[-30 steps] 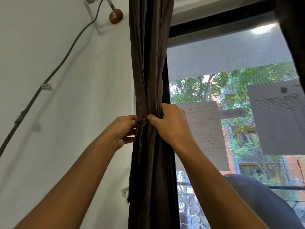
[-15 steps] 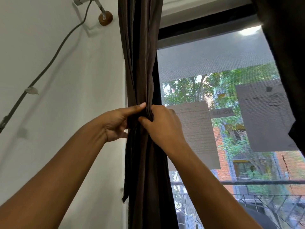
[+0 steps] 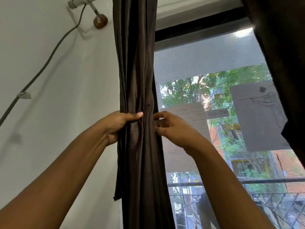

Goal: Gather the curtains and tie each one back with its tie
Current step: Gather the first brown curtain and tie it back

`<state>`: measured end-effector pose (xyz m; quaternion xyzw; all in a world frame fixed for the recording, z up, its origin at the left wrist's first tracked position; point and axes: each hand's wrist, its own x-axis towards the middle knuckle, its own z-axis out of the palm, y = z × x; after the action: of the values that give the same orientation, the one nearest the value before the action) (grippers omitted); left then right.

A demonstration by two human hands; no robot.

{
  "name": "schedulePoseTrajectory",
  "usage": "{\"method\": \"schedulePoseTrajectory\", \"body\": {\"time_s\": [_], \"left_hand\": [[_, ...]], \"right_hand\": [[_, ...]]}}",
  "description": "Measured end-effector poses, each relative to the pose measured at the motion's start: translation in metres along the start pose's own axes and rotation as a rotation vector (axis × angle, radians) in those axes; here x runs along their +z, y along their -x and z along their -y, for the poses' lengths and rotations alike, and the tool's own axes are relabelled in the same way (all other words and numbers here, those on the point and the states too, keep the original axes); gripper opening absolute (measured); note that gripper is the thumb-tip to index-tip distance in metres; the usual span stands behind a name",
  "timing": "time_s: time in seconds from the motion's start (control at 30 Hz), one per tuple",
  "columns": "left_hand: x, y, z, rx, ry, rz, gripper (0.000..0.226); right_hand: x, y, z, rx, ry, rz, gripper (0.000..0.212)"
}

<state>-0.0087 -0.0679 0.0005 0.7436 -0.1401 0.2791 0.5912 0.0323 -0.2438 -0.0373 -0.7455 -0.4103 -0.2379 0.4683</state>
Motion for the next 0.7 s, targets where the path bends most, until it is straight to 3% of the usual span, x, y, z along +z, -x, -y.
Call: {"method": "schedulePoseTrajectory", "body": {"time_s": [0.07,0.17,0.3,0.4,0.5,0.57,0.7], "left_hand": [[-0.001,0.0,0.001,-0.006,0.011,0.004,0.04],[-0.001,0.0,0.001,-0.002,0.006,-0.004,0.044],[0.002,-0.001,0.003,0.001,-0.003,0.01,0.022],[0.002,-0.002,0.005,-0.005,-0.078,0.004,0.024],[0.004,-0.004,0.004,0.042,-0.208,-0.01,0.021],[0.004,-0.002,0.004,0.054,-0.285,-0.003,0.011],[-0.003,0.004,0.007,0.033,-0.401,0.011,0.02]], "right_hand": [[-0.001,-0.002,0.002,-0.031,-0.022,-0.003,0.029],[-0.002,-0.002,0.004,-0.117,0.053,-0.158,0.014],[-0.002,0.014,0.012,-0.242,0.462,-0.424,0.012],[0.0,0.026,0.024,-0.516,0.753,-0.575,0.015],[-0.003,0.014,0.033,-0.677,0.887,-0.329,0.02],[-0.007,-0.004,0.036,-0.703,0.824,-0.133,0.022],[-0.002,-0.039,0.042,-0.757,0.723,0.13,0.015]]}}
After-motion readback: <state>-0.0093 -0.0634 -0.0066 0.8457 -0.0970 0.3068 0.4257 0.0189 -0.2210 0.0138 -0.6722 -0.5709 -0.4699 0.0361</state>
